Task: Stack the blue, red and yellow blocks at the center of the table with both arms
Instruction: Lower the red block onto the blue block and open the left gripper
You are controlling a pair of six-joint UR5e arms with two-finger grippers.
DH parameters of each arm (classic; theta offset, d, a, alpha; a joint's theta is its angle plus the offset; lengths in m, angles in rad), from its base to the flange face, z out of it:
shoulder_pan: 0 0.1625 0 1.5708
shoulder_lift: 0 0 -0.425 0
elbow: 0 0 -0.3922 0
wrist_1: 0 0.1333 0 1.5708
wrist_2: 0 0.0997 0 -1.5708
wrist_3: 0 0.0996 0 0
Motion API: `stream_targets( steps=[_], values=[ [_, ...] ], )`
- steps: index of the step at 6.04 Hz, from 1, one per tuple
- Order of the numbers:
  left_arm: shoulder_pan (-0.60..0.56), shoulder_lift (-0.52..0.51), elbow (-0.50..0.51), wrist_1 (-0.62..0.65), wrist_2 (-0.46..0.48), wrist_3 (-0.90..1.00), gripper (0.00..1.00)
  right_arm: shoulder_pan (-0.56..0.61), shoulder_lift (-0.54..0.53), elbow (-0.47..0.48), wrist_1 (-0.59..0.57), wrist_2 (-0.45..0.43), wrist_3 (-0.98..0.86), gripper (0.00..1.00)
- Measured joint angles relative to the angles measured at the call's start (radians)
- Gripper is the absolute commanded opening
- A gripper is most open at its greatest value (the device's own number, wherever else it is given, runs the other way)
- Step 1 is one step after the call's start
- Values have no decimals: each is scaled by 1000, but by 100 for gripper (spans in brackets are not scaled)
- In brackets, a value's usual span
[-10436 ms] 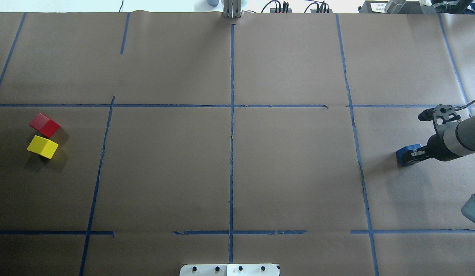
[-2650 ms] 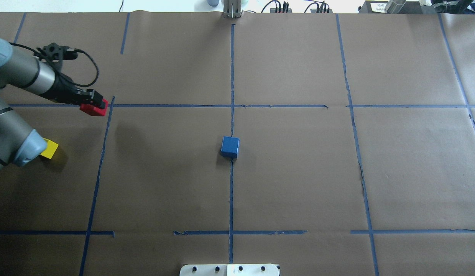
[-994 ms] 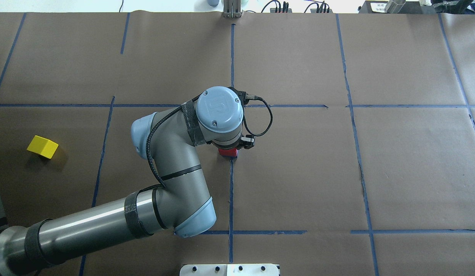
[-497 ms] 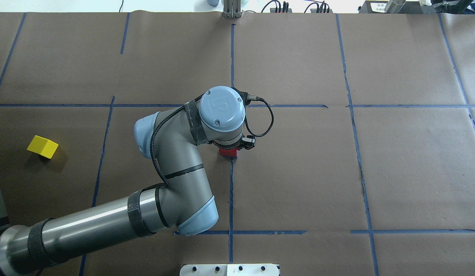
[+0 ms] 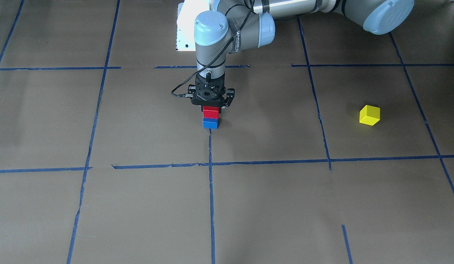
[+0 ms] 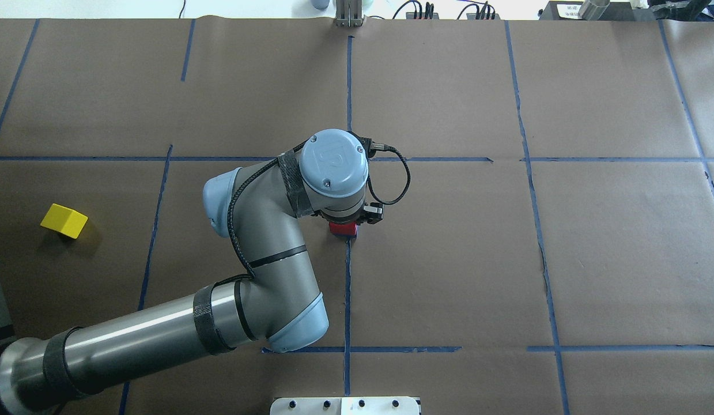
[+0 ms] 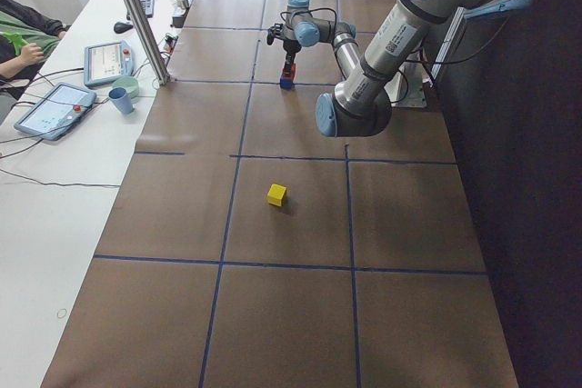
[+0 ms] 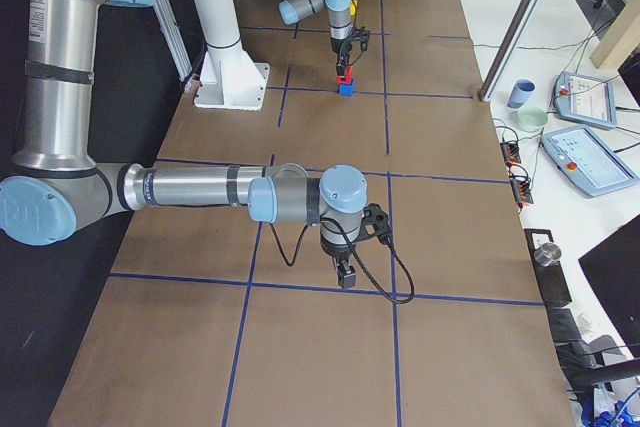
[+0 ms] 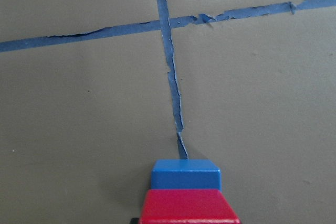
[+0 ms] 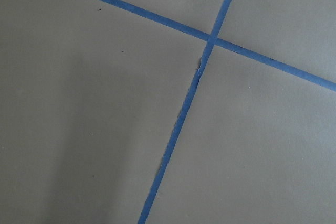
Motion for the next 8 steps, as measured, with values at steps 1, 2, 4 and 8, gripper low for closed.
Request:
stream_targets(
  steps=[1,2,4,8],
  values=[
    [0,0,1,-2,0,-4,26,0,0,0,0,0,0,100],
    [-2,-1,1,-2,0,-10,28,0,0,0,0,0,0,100],
    [-5,-1,4,-4,0,-28,37,0,0,0,1,0,0,100],
    [-20,-21,33,-5,0,-34,57,0,0,0,1,0,0,100]
  ],
)
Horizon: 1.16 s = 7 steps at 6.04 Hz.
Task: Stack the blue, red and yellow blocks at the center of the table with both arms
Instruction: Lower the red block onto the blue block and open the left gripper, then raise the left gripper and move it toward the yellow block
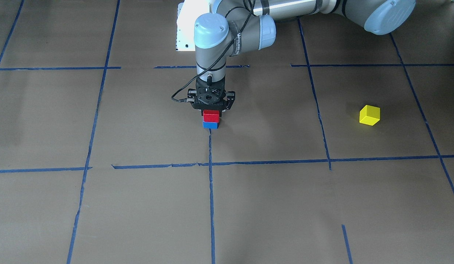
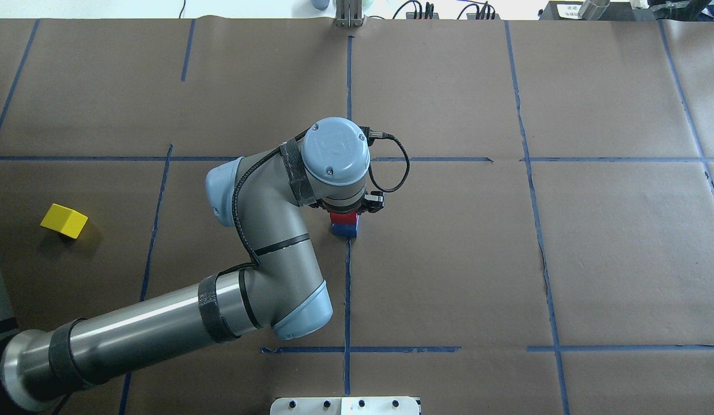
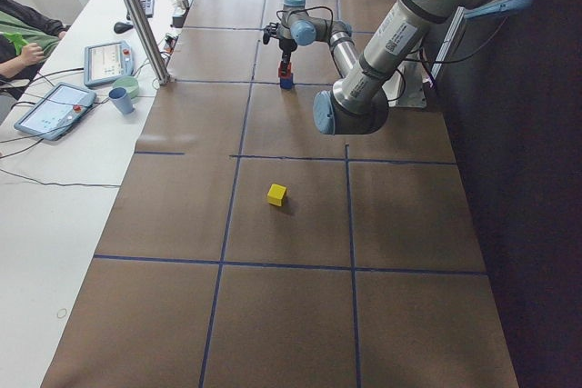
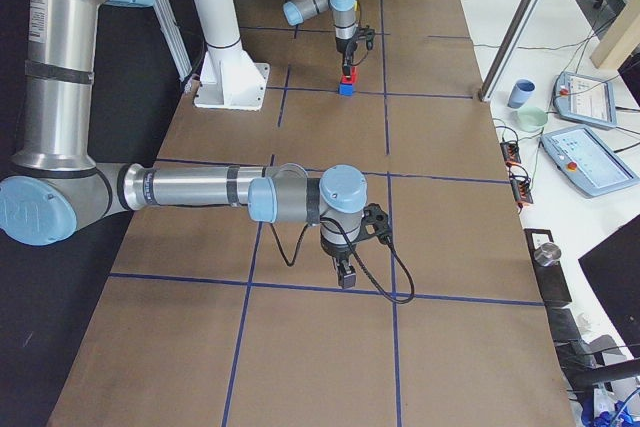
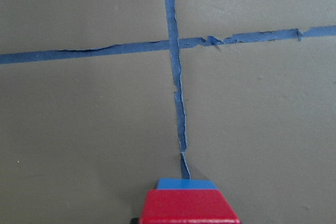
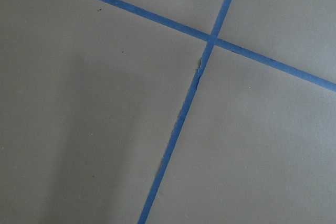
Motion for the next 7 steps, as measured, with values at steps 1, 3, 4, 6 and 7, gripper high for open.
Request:
stream_targets(
  steps=[1,3,4,6,7],
  values=[
    [0,-2,4,0,0,2,62,0,0,0,-1,0,0,100],
    [0,-3,7,-1,-1,7,86,0,0,0,0,0,0,100],
    [1,-3,7,-1,0,12,99,0,0,0,-1,0,0,100],
    [1,-2,7,-4,0,17,100,0,0,0,-1,0,0,100],
    [-15,-2,1,-9,-15,19,100,0,0,0,-1,0,0,100]
  ],
)
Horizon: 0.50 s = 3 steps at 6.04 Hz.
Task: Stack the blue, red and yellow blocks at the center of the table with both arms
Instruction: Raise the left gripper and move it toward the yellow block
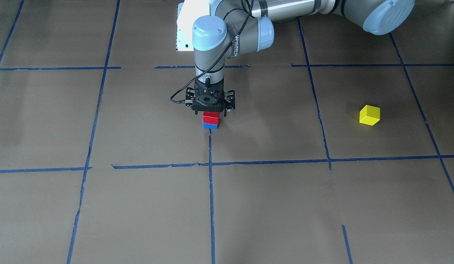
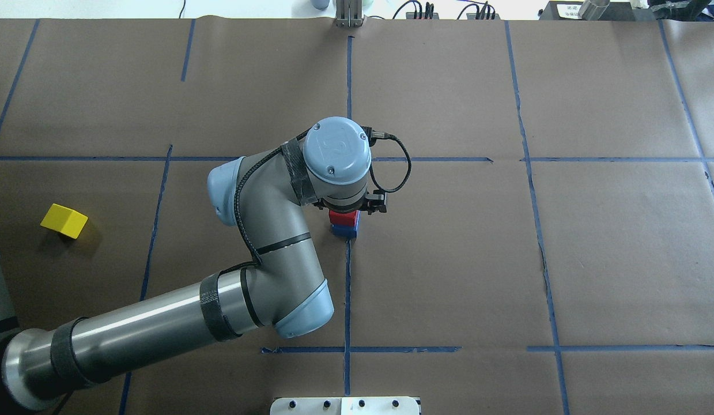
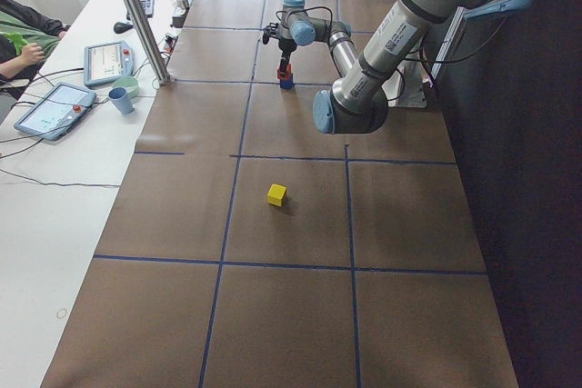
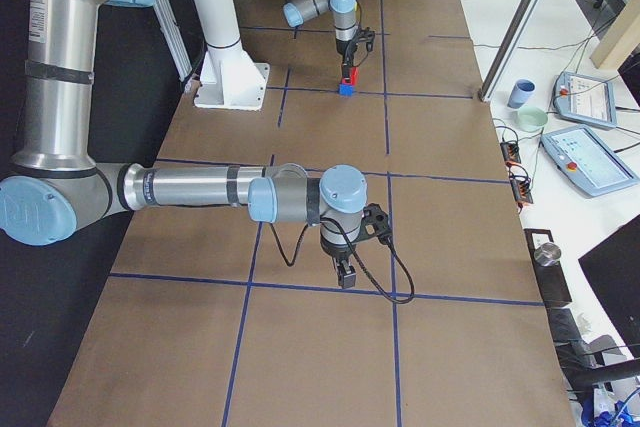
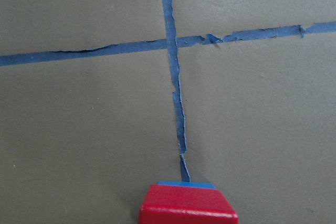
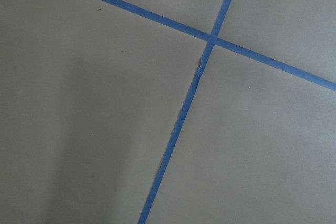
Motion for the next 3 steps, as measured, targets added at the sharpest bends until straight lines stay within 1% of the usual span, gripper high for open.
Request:
stream_targets(
  steps=[1,2,3],
  values=[
    [-48,6,-19,5,-68,34,100,0,0,0,0,0,0,100],
    [-114,46,-66,14,-167,105,99,0,0,0,0,0,0,100],
    [-177,146,-153,14,-232,201,100,0,0,0,0,0,0,100]
  ],
)
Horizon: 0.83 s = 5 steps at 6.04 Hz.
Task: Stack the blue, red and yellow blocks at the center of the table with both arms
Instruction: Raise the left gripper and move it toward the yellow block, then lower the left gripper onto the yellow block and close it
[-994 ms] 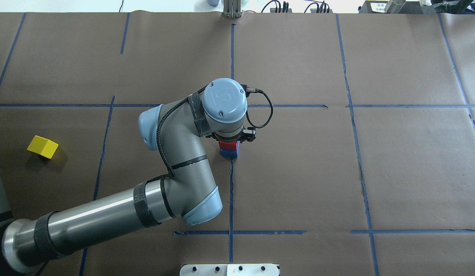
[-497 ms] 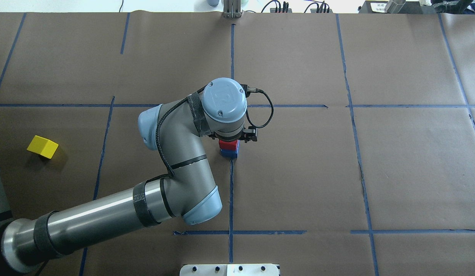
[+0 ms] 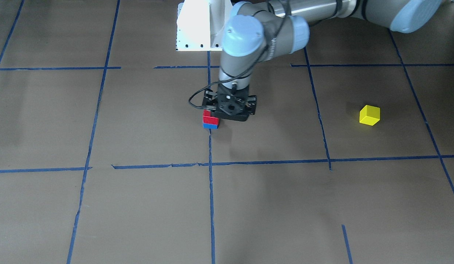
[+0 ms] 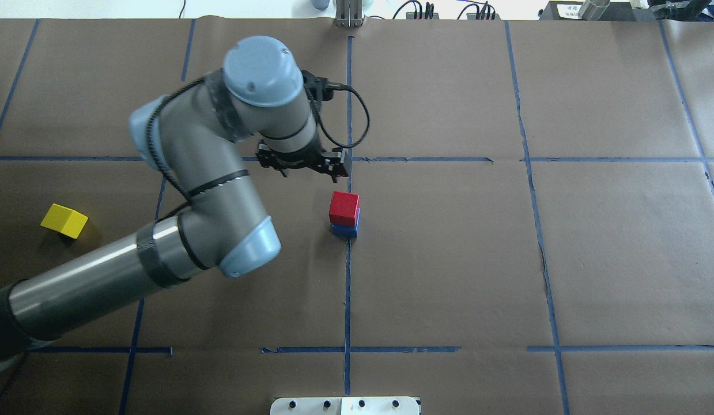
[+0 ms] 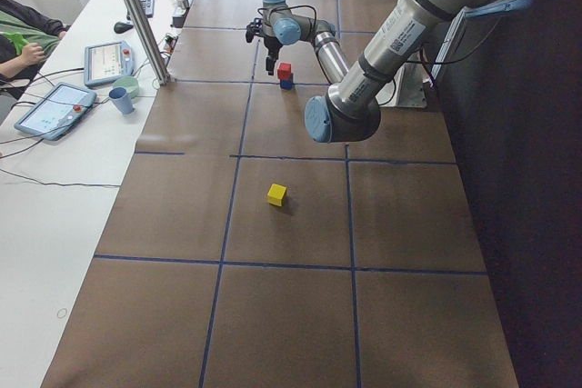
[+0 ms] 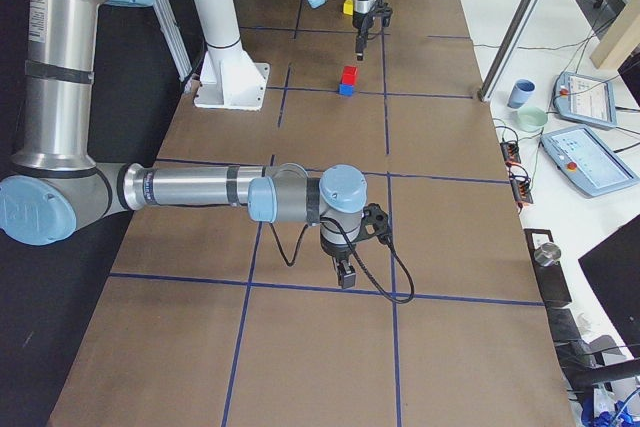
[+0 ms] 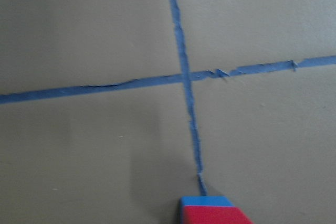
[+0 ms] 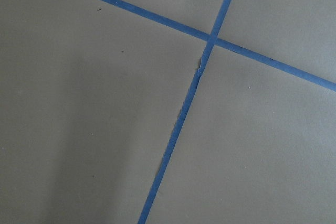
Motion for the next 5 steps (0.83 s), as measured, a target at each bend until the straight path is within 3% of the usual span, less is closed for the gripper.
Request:
stream_targets(
  steps=[2,3,5],
  values=[
    [-133,278,-183,-16,-62,228,100,0,0,-8,1,1,0,100],
    [-207,414,-223,-45,-109,310,100,0,0,-12,1,1,-1,100],
    [-318,704,-233,-219,-170,443,100,0,1,-16,1,2,-2,100]
  ],
)
